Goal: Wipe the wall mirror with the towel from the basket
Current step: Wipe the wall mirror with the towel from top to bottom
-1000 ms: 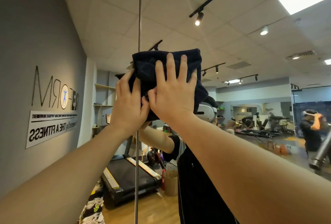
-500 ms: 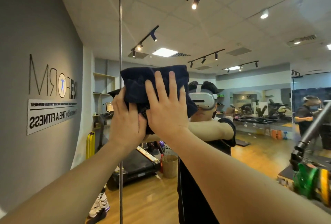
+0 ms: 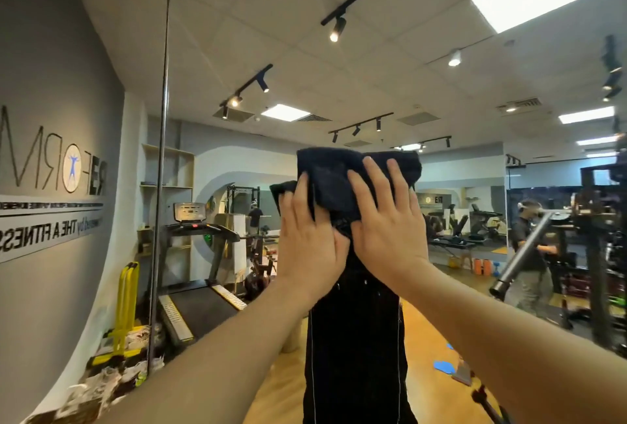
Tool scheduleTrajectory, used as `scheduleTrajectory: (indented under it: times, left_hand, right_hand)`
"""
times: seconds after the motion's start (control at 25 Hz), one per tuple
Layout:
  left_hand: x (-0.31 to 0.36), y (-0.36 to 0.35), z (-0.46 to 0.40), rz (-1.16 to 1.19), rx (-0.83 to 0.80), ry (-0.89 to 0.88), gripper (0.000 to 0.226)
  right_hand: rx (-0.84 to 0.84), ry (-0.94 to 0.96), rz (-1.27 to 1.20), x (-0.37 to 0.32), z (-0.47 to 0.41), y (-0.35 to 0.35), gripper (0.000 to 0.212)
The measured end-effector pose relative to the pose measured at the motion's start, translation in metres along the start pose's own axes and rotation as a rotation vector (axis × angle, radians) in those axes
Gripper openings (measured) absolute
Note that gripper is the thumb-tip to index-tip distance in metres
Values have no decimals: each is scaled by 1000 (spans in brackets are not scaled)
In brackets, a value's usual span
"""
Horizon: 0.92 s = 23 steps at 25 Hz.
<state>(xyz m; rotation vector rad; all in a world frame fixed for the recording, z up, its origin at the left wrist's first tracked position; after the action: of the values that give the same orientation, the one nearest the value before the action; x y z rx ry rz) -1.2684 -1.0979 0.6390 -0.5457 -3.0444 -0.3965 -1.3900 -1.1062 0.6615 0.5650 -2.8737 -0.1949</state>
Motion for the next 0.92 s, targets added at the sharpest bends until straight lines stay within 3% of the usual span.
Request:
scheduleTrajectory:
  times: [0.2, 0.36, 0.56, 0.68, 0.8, 0.92]
  left_hand:
    - [28, 26, -121, -29, 62, 53, 76]
    - [-15, 49, -126, -74, 66, 65, 75]
    - [-57, 47, -25, -171, 80, 125, 75]
    - [-52, 20, 39, -216, 23, 157, 76]
    - [-12, -7, 77, -172, -31, 159, 73]
    - [62, -31, 87, -198, 39, -45, 68]
  right_hand:
    - [0, -80, -31, 27, -107, 26, 63]
    - [11, -42, -58, -15, -127, 9, 65]
    - [3, 92, -99, -71, -51, -20, 64]
    - [-32, 150, -69, -69, 15, -26, 69]
    - [-21, 186, -43, -32, 70, -20, 72]
    - [0, 216, -13, 27, 105, -4, 74]
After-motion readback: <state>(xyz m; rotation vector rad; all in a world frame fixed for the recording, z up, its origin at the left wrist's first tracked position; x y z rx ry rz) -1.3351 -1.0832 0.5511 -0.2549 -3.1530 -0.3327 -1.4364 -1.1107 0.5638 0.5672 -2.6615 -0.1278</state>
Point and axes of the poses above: each hand's wrist, its own z-axis away from the middle knuckle, its own y-axis out of the back of the hand, x = y × z, the point moved 8 cm from there along -z, towards the middle knuckle, and after that the axes turned 3 degrees about x, right-handed, at the moved point
